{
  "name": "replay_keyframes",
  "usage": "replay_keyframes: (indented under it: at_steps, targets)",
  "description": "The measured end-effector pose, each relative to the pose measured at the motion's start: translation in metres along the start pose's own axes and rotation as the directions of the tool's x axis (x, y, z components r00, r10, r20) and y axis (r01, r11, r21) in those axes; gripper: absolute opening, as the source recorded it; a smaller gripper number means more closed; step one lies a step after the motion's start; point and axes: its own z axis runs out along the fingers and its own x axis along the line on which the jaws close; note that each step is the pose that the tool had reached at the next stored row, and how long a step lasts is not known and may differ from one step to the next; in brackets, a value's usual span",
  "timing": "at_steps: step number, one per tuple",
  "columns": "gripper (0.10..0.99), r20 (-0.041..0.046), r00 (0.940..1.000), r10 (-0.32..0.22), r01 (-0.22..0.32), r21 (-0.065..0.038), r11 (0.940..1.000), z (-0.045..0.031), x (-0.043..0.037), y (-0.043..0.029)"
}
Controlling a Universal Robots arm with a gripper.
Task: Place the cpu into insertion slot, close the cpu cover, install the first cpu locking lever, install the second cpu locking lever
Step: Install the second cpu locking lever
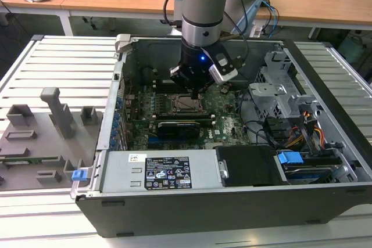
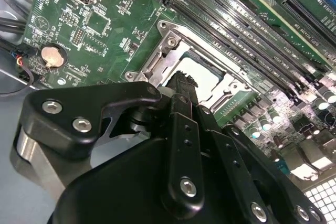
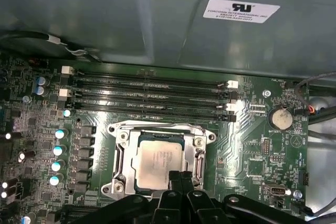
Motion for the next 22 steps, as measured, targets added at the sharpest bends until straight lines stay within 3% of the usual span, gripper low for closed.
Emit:
replay_keyframes:
  at_steps: [22]
  targets:
    - [0.106,0.0001,1.0,0.0,0.0,0.0,1.0,-0.0014,0.0013,-0.0167]
